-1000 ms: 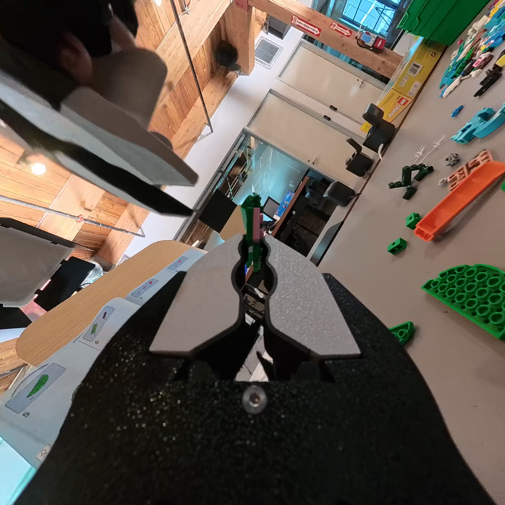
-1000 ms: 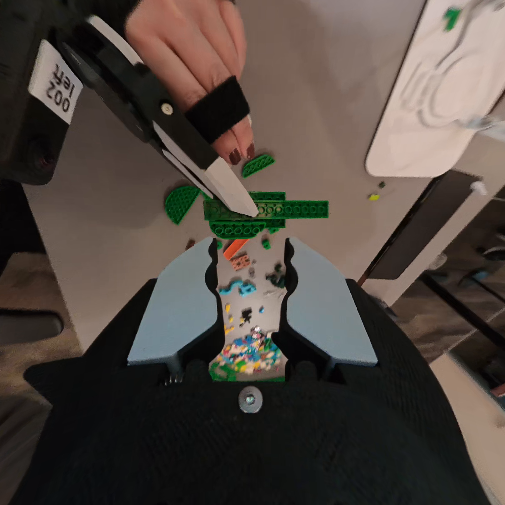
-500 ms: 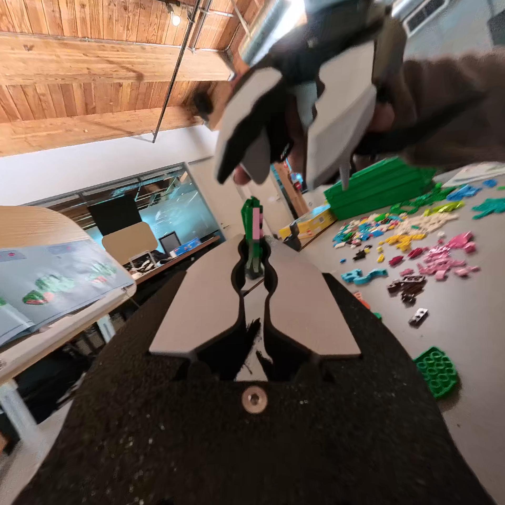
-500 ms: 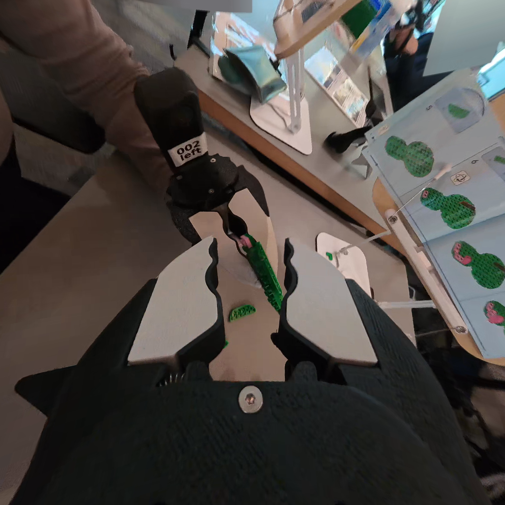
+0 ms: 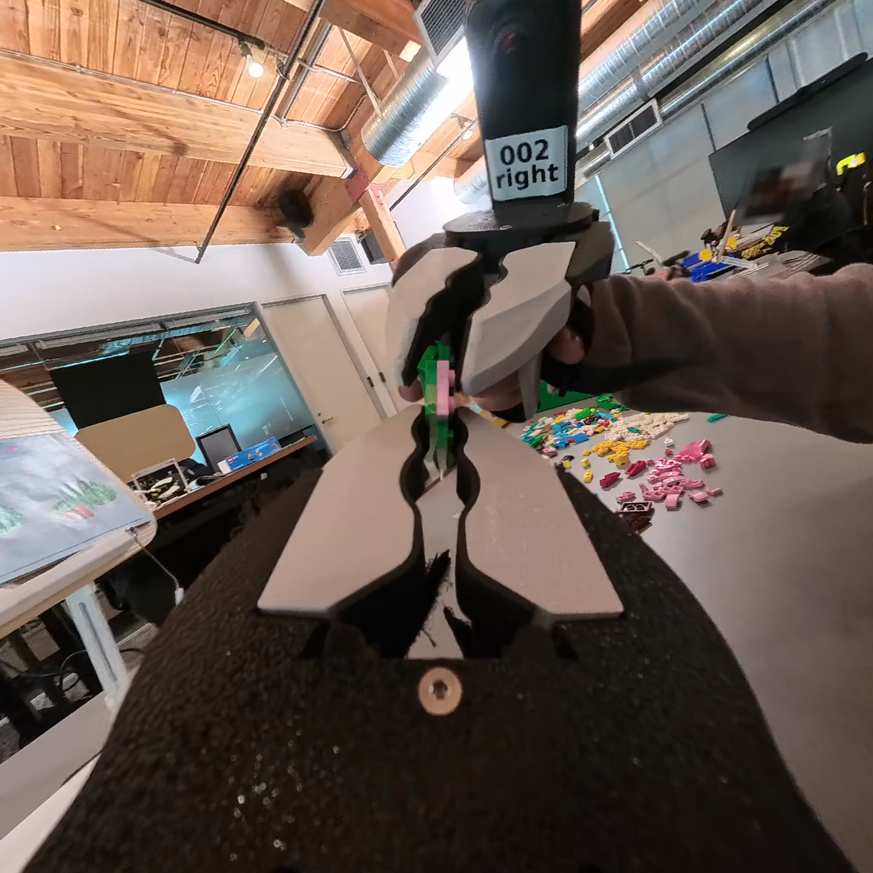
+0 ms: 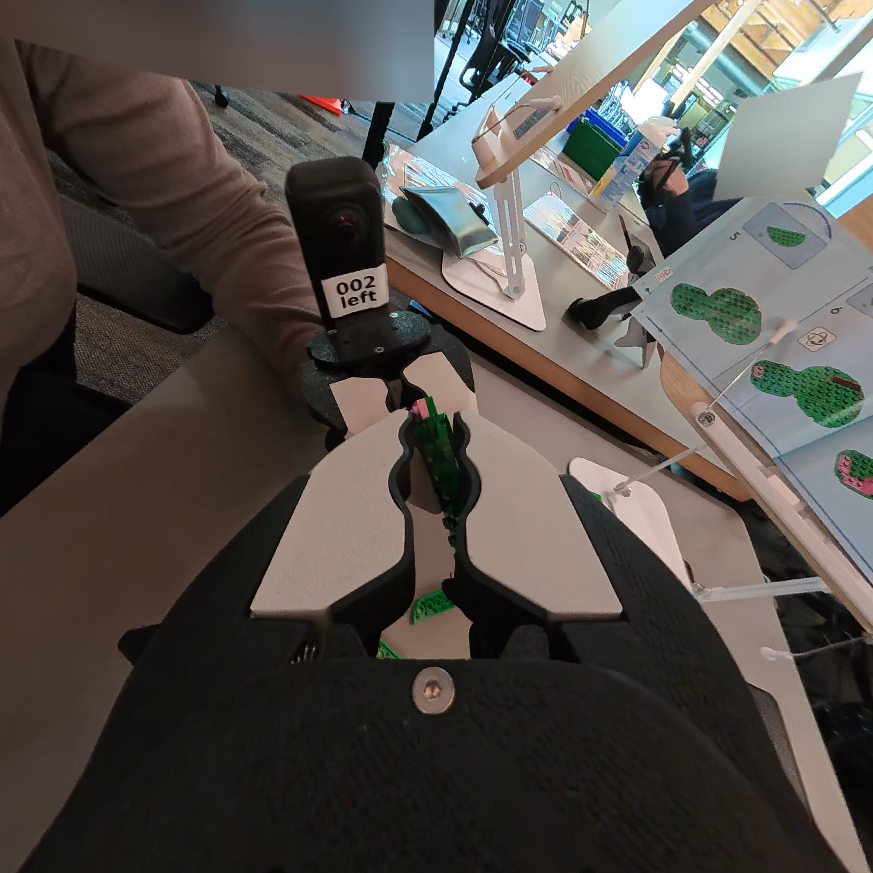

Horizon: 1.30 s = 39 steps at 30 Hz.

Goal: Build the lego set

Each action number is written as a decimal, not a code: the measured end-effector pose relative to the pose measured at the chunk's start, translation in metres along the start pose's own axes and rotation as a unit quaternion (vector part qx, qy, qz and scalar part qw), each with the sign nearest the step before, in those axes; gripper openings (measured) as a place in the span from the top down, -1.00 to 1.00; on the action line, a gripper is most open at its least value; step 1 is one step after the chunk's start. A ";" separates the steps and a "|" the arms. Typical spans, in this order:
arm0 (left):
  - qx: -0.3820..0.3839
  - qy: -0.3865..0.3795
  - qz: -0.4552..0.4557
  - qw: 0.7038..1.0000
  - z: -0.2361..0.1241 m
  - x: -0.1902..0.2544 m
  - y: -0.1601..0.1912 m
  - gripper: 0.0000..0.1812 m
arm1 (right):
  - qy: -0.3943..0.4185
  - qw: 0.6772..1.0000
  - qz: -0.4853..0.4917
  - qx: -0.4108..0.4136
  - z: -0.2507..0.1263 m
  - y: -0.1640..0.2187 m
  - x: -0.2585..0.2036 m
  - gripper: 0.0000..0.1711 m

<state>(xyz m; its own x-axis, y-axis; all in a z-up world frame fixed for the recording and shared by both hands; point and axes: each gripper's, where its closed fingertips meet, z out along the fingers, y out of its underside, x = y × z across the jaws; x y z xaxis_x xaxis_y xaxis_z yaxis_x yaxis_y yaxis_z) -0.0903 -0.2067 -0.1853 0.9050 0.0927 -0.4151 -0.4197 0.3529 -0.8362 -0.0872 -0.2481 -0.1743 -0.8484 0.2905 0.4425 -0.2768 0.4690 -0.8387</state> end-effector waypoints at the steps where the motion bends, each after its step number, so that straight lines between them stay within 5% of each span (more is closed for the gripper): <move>1: 0.001 0.008 -0.004 1.000 0.000 0.002 0.000 0.91 | -0.007 1.000 0.007 0.008 0.000 -0.002 -0.002 0.84; 39: 0.007 0.144 -0.103 0.984 -0.002 0.034 0.013 0.91 | -0.067 0.996 0.057 0.012 -0.001 0.015 -0.020 0.89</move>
<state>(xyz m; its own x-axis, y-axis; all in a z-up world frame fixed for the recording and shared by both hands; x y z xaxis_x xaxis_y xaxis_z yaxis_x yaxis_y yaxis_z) -0.0653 -0.2005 -0.2112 0.9127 -0.2497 -0.3235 -0.2265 0.3499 -0.9090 -0.0738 -0.2459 -0.1949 -0.9271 0.2257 0.2993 -0.1848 0.4193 -0.8888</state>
